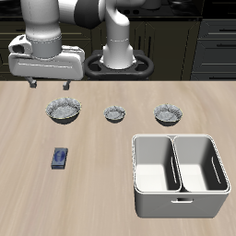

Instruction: Place the cream cheese in the largest bowl

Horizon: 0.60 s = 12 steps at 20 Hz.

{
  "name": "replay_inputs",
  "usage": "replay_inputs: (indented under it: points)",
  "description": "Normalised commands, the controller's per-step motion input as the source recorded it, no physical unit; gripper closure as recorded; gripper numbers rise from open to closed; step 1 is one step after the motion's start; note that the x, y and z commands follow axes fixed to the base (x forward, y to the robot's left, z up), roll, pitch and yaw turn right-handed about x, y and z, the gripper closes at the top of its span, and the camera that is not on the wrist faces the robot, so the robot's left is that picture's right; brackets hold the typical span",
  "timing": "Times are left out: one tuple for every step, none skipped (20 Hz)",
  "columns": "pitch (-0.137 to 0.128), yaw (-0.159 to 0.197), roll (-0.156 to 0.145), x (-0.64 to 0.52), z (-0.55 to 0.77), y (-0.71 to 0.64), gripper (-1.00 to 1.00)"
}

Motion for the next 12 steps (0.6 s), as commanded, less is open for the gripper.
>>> replay_inputs:
  points:
    - [-0.032, 0.019, 0.002, 0.15, 0.02, 0.04, -1.00]
    - [-0.009, -0.030, -0.020, 0.17, -0.01, -0.06, -1.00]
    - [0.000, -0.017, -0.008, 0.10, -0.05, 0.04, -1.00]
    - [-0.032, 0.003, 0.028, 0.10, -0.06, 0.05, -1.00]
    - [-0.051, 0.026, -0.032, 0.13, -0.15, -0.01, -1.00]
    - [0.024, 0.039, -0.007, 0.13, -0.25, 0.02, -1.00]
    - [0.018, -0.040, 0.026, 0.11, -0.24, -0.03, -1.00]
    - [0.061, -0.072, -0.023, 0.08, -0.29, -0.02, -1.00]
    - [-0.012, 0.091, 0.035, 0.04, -0.23, 0.09, -1.00]
    - [-0.001, 0.012, -0.001, 0.03, -0.28, -0.01, -1.00]
    - [0.008, -0.029, 0.026, 0.01, -0.22, 0.03, -1.00]
    - [-0.027, 0.009, -0.003, -0.03, -0.15, 0.05, -1.00]
